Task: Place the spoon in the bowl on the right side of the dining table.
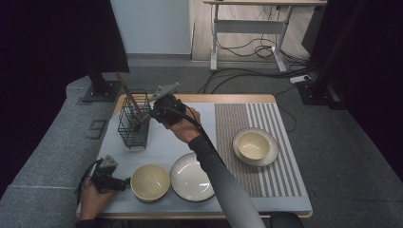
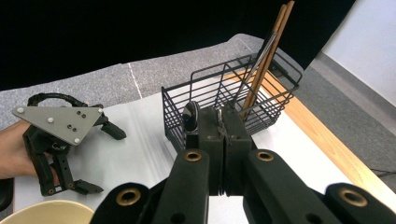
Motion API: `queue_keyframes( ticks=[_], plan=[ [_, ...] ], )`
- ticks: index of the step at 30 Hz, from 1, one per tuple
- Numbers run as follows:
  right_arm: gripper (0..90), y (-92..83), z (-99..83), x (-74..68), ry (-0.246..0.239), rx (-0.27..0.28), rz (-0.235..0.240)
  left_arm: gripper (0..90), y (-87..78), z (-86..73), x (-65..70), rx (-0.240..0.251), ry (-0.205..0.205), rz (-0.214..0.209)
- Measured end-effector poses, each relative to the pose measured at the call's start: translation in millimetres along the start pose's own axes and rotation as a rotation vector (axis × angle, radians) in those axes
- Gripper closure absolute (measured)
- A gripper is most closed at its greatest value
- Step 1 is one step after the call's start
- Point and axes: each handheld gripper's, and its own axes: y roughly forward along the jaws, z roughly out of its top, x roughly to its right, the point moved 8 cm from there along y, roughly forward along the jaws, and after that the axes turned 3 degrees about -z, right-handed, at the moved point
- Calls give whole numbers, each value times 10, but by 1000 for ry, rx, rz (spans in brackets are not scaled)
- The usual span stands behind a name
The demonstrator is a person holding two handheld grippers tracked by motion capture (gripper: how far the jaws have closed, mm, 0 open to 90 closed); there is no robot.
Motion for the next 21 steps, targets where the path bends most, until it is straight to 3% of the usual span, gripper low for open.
queue_keyframes(
  ticks=[11,14,21],
  plan=[
    [894,-238,56,-2,-17,20,-12,0,0,0,0,0,0,0],
    [895,-307,79,-35,0,40,19,0,0,0,0,0,0,0],
    [895,-386,49,-139,-23,33,33,0,-1,1,0,1,2,2]
  ],
)
